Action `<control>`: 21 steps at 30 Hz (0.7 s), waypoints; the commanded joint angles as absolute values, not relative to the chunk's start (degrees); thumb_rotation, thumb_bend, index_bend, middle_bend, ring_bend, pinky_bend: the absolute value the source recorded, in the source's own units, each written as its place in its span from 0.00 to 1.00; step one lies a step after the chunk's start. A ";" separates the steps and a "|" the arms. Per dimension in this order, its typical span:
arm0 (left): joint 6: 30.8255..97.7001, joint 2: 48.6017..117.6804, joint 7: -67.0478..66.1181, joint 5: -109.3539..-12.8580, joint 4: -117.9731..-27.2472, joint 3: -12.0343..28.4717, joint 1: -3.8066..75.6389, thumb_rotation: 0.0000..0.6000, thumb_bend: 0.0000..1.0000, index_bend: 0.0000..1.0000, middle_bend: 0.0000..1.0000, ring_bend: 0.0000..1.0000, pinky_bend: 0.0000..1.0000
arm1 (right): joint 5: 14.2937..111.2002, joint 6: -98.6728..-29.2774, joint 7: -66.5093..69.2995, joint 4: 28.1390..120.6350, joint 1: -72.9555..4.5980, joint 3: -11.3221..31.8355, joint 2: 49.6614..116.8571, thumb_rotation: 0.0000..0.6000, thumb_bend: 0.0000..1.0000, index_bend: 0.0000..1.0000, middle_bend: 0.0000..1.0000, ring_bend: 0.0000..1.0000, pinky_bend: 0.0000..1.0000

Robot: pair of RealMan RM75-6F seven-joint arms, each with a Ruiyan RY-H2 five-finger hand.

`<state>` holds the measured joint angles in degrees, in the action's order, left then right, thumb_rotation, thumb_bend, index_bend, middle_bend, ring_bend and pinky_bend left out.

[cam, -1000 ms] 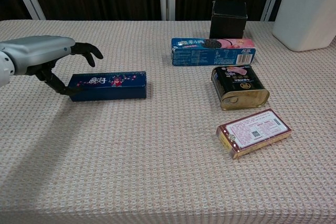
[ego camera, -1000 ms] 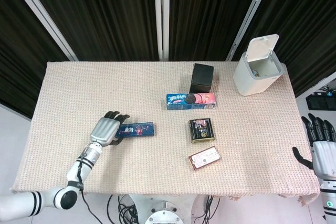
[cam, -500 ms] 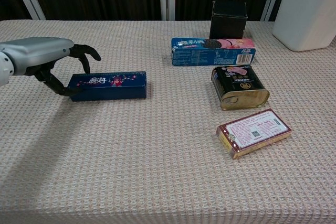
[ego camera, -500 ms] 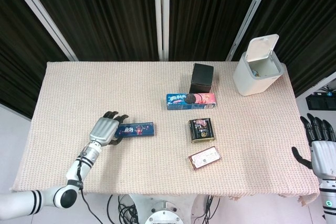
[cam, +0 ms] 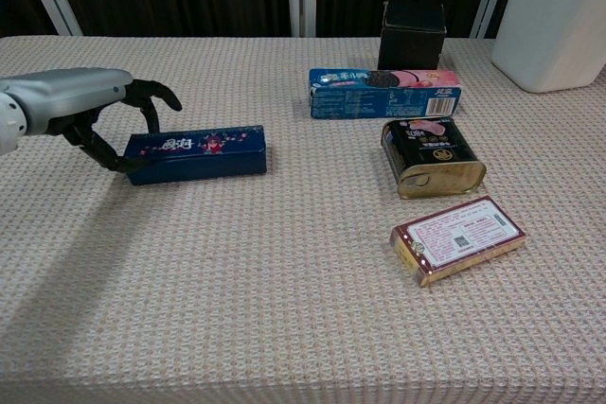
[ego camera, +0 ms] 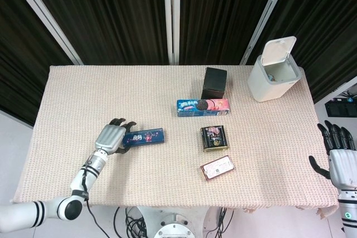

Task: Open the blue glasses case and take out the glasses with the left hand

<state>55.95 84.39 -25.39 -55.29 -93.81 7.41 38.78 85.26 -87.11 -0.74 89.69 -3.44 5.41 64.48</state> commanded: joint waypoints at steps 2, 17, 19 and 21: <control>55.14 84.17 -23.76 -53.99 -94.16 7.94 38.91 1.00 0.40 0.20 0.40 0.12 0.15 | 85.18 -87.02 -0.74 89.63 -3.50 5.43 64.57 1.00 0.24 0.00 0.00 0.00 0.00; 54.62 83.99 -18.21 -50.65 -94.46 10.04 38.94 1.00 0.52 0.25 0.55 0.20 0.18 | 85.44 -87.47 -0.61 88.87 -3.50 5.49 64.98 1.00 0.24 0.00 0.00 0.00 0.00; 54.63 83.85 -17.56 -49.97 -94.67 10.32 38.90 1.00 0.52 0.26 0.57 0.21 0.19 | 85.53 -87.54 -0.62 88.83 -3.52 5.49 65.04 1.00 0.24 0.00 0.00 0.00 0.00; 54.72 83.78 -16.64 -49.32 -94.85 10.67 38.75 1.00 0.53 0.26 0.59 0.23 0.20 | 85.56 -87.62 -0.61 88.75 -3.52 5.52 65.11 1.00 0.24 0.00 0.00 0.00 0.00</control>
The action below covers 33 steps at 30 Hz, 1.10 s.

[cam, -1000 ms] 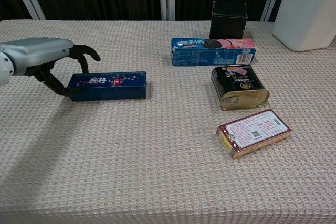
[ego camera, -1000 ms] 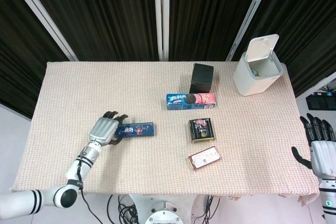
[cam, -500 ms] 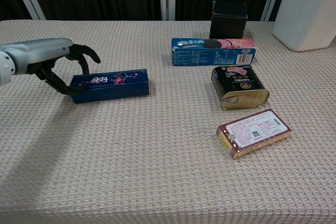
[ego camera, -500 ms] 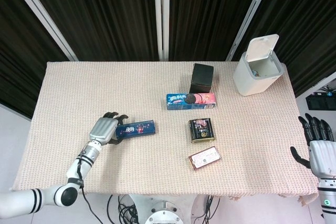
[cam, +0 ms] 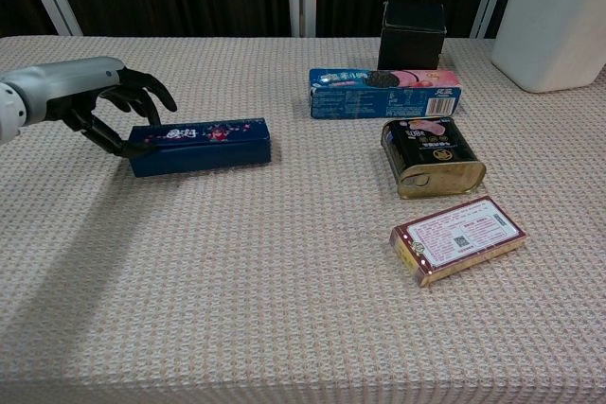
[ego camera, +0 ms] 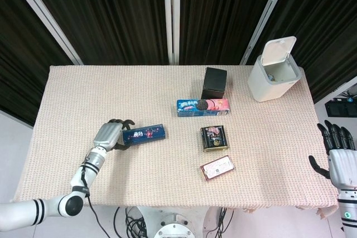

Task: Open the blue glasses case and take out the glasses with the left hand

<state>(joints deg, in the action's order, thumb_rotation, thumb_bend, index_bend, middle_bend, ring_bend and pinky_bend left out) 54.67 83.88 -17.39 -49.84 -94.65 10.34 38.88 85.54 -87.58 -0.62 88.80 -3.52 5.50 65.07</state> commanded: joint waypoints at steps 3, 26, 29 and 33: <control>54.33 83.57 -14.72 -49.07 -94.95 11.11 38.47 1.00 0.53 0.27 0.61 0.25 0.21 | 85.57 -87.63 -0.56 88.65 -3.54 5.53 65.21 1.00 0.24 0.00 0.00 0.00 0.00; 50.95 82.92 -3.27 -47.03 -93.27 13.15 37.02 1.00 0.56 0.34 0.85 0.45 0.26 | 86.24 -88.28 -0.91 88.55 -3.62 5.55 65.68 1.00 0.24 0.00 0.00 0.00 0.00; 50.81 82.84 -2.67 -44.02 -93.33 13.80 37.02 1.00 0.54 0.35 0.83 0.44 0.27 | 86.27 -88.23 -0.99 88.54 -3.64 5.50 65.73 1.00 0.24 0.00 0.00 0.00 0.00; 52.44 83.10 -4.29 -39.27 -93.42 14.07 37.27 1.00 0.54 0.36 0.75 0.41 0.29 | 86.38 -88.16 -1.12 88.59 -3.68 5.41 65.79 1.00 0.24 0.00 0.00 0.00 0.00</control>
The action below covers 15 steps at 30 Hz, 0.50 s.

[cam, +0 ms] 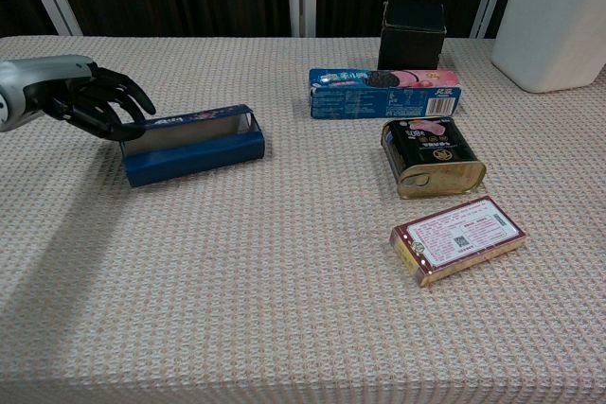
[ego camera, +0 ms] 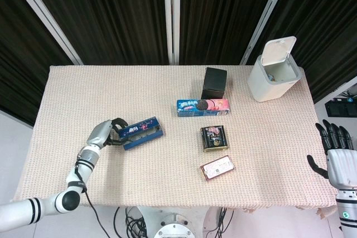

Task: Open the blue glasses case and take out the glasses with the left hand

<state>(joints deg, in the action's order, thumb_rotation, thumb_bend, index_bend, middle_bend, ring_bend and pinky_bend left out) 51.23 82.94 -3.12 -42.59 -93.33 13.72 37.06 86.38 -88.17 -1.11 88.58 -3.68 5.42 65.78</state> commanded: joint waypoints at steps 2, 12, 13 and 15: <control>54.54 83.61 -6.29 -36.16 -93.67 14.26 37.63 1.00 0.54 0.35 0.72 0.40 0.34 | 86.38 -88.12 -1.07 88.60 -3.73 5.43 65.81 1.00 0.24 0.00 0.00 0.00 0.00; 55.15 82.87 -7.77 -29.25 -95.52 15.97 38.38 1.00 0.52 0.13 0.21 0.39 0.59 | 87.20 -88.59 -0.66 88.30 -4.02 5.55 66.15 1.00 0.24 0.00 0.00 0.00 0.00; 55.04 82.80 -7.18 -29.35 -95.48 16.27 38.25 1.00 0.52 0.09 0.16 0.39 0.64 | 87.30 -88.74 -0.59 88.25 -4.03 5.59 66.22 1.00 0.24 0.00 0.00 0.00 0.00; 55.07 82.76 -6.02 -29.68 -95.40 16.84 37.92 1.00 0.52 0.03 0.11 0.41 0.71 | 87.41 -89.05 -0.48 88.10 -4.02 5.69 66.38 1.00 0.24 0.00 0.00 0.00 0.00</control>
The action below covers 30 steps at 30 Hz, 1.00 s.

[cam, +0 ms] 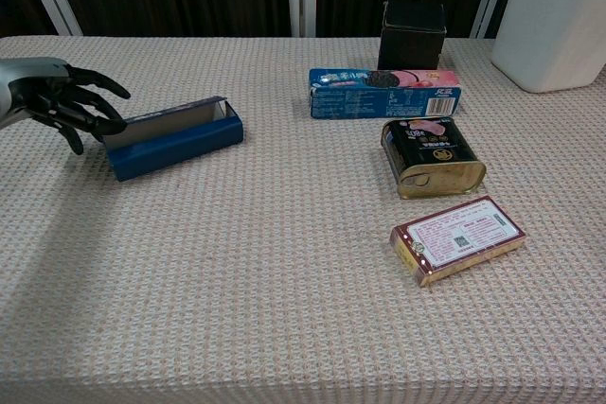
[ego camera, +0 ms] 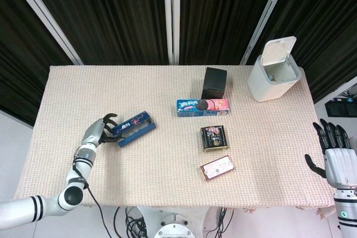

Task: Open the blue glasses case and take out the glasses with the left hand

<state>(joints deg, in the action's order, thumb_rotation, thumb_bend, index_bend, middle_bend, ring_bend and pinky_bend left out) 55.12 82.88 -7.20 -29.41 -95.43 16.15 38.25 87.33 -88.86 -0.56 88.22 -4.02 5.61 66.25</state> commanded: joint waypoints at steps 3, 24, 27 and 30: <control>58.21 83.90 -4.72 -32.55 -94.27 17.50 37.18 1.00 0.50 0.00 0.08 0.42 0.73 | 87.49 -89.41 -0.28 87.88 -4.00 5.82 66.65 1.00 0.24 0.00 0.00 0.00 0.00; 66.58 89.79 -8.03 -37.17 -86.73 19.78 36.30 1.00 0.42 0.00 0.00 0.00 0.18 | 88.18 -90.32 0.85 87.23 -3.94 5.84 66.99 1.00 0.25 0.00 0.00 0.00 0.00; 66.66 89.58 -5.30 -43.20 -87.33 18.94 35.68 1.00 0.42 0.00 0.00 0.00 0.15 | 88.34 -90.31 1.02 86.97 -4.04 5.82 67.18 1.00 0.25 0.00 0.00 0.00 0.00; 63.68 87.90 0.89 -53.14 -87.11 16.43 34.84 1.00 0.42 0.01 0.00 0.00 0.14 | 88.23 -90.00 1.00 86.87 -4.12 5.74 67.26 1.00 0.25 0.00 0.00 0.00 0.00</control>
<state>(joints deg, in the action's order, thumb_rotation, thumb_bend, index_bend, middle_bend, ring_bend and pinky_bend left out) 65.76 89.24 -4.63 -44.50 -86.97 18.67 35.79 88.24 -90.01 1.00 86.88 -4.11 5.75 67.26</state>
